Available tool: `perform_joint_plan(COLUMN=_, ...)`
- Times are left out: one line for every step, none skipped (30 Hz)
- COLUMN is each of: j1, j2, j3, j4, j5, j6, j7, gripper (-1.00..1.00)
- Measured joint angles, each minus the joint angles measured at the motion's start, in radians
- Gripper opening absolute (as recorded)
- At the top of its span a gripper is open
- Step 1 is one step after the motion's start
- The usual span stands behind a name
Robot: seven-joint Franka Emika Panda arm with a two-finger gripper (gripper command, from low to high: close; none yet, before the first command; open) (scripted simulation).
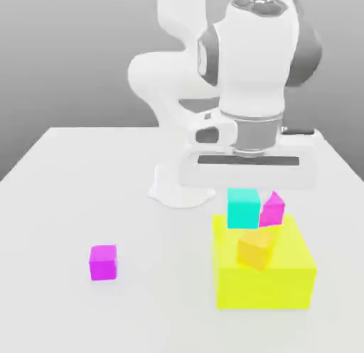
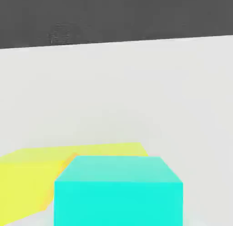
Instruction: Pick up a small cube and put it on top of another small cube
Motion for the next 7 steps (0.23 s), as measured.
perform_joint_plan(j1=0.001, j2=0.023, j3=0.006, j4=-0.011, j5=-0.004, j6=0.034, j7=-0.001, gripper=-1.0)
perform_joint_plan(j1=0.0, j2=0.051, j3=0.011, j4=-0.022, j5=-0.008, j6=0.072, j7=0.001, gripper=-1.0)
perform_joint_plan(j1=-0.001, j2=0.081, j3=0.015, j4=-0.033, j5=-0.014, j6=0.113, j7=0.005, gripper=-1.0)
perform_joint_plan(j1=-0.002, j2=0.101, j3=0.017, j4=-0.04, j5=-0.018, j6=0.14, j7=0.007, gripper=1.0)
perform_joint_plan(j1=-0.002, j2=0.101, j3=0.017, j4=-0.04, j5=-0.018, j6=0.14, j7=0.007, gripper=1.0)
perform_joint_plan(j1=-0.002, j2=0.101, j3=0.017, j4=-0.04, j5=-0.018, j6=0.14, j7=0.007, gripper=1.0)
perform_joint_plan(j1=-0.002, j2=0.101, j3=0.017, j4=-0.04, j5=-0.018, j6=0.14, j7=0.007, gripper=1.0)
